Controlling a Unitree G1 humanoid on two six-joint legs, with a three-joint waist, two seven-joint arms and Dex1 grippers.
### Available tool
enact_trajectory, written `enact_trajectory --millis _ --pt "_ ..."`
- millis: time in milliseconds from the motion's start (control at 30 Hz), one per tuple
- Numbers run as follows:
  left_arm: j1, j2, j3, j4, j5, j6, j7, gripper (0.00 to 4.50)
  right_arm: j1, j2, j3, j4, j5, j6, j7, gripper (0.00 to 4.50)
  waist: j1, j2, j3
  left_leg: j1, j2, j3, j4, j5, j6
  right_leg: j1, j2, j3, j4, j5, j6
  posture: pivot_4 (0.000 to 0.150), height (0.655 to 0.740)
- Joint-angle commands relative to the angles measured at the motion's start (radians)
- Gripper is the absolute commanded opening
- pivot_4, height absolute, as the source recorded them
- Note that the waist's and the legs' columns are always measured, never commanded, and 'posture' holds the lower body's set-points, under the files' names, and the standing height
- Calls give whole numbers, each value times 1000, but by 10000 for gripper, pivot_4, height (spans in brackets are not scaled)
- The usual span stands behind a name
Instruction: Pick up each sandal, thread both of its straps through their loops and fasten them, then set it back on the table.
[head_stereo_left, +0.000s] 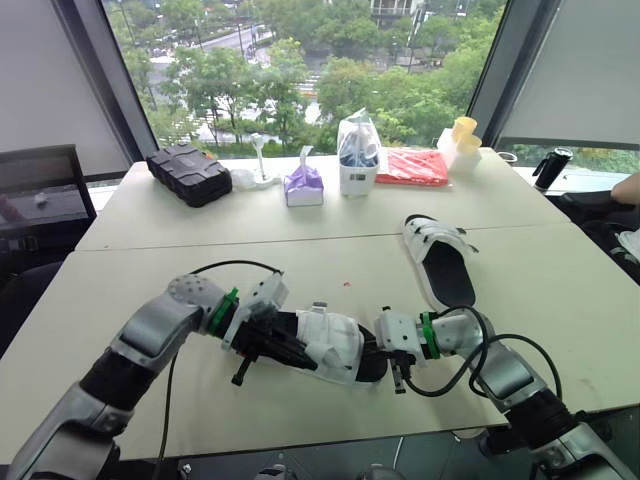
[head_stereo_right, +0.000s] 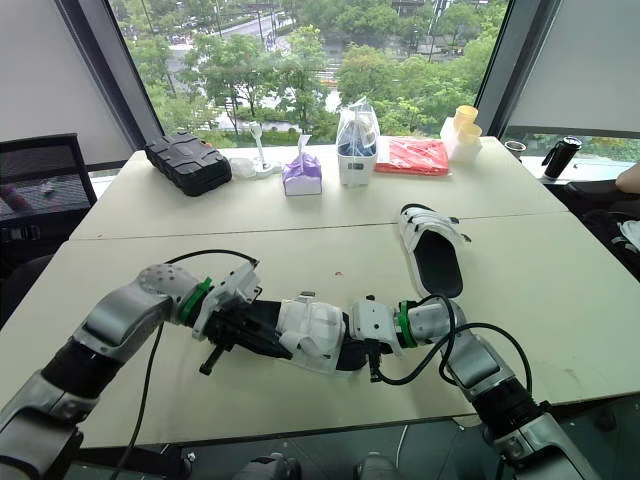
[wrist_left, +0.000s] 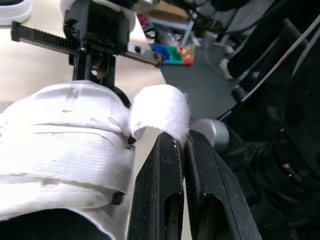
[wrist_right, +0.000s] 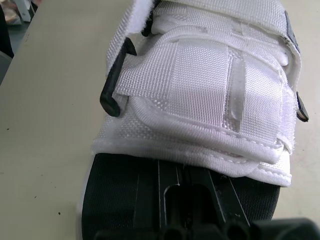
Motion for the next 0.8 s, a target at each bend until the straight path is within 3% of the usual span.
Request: enact_trajectory --millis 33,367,800 --pt "-86 -51 47 53 -48 29 -26 663 40 -12 72 82 -68 32 20 0 -2 0 0 0 0 0 0 0 0 0 0 0 1 0 0 1500 7400" --pt "-122 -182 25 158 25 80 81 663 40 -6 77 84 -70 32 7 0 -1 -1 1 0 0 0 2 0 0 -2 0 1 6 0 1 1500 7400" --pt "-124 -201 -14 220 129 54 99 663 35 1 81 87 -71 33 3 0 -1 -1 1 0 0 0 2 1 -1 -2 0 1 6 1 3 1500 7400"
